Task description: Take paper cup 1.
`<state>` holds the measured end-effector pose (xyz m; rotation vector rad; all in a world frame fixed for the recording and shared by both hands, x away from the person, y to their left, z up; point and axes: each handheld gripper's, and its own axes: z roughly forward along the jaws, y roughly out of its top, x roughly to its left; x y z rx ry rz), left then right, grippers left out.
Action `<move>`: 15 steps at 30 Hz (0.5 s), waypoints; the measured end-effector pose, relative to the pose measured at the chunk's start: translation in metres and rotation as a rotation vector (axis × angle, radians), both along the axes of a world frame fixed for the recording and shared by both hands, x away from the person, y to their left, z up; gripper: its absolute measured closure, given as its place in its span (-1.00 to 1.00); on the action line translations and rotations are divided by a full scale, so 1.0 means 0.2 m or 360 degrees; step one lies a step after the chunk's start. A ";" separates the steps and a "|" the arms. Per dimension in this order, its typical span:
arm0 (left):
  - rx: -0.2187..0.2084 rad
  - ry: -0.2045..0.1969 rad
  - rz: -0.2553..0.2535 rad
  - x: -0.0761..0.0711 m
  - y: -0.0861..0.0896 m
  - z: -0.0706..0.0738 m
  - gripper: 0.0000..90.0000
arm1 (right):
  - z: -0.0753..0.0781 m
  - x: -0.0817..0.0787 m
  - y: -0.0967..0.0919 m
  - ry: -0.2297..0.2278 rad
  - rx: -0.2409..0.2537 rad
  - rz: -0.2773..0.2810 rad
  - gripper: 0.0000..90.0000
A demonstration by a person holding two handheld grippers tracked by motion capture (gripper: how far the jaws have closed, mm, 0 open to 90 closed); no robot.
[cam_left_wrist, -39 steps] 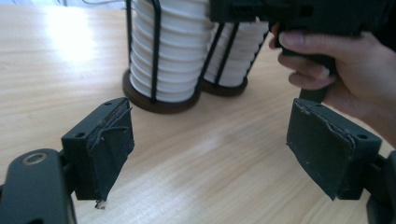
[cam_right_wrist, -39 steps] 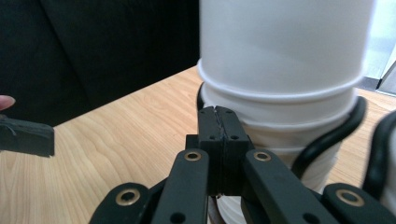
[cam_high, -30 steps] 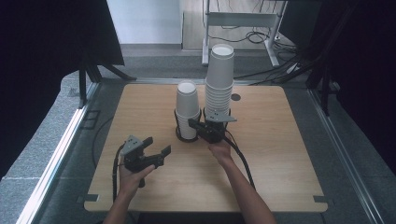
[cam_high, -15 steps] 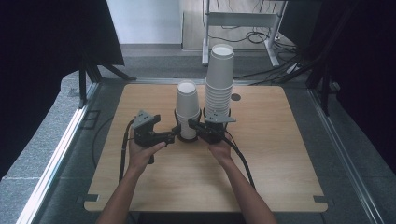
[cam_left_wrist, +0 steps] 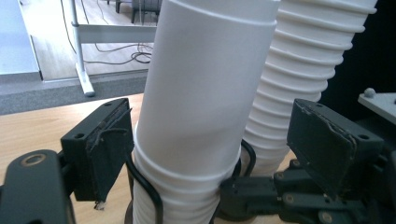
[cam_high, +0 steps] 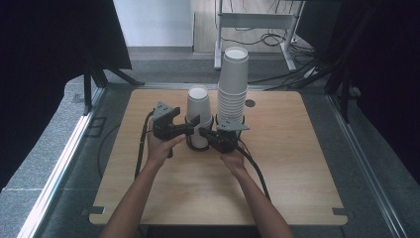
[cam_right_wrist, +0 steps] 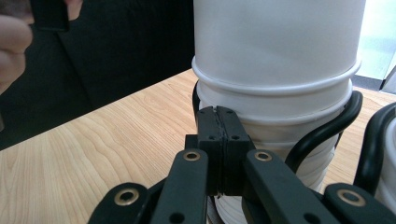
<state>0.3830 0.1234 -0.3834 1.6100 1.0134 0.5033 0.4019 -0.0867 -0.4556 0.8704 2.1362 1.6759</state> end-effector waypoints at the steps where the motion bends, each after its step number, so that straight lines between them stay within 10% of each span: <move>1: -0.0018 0.0007 0.0003 0.01 -0.01 0.00 -0.69 | 0.00 0.00 0.00 0.0000 -0.0004 0.0002 0.98; 15: 0.0027 0.0015 -0.0028 0.08 -0.08 0.01 -0.85 | 0.00 0.00 0.00 -0.0006 -0.0012 0.0000 0.96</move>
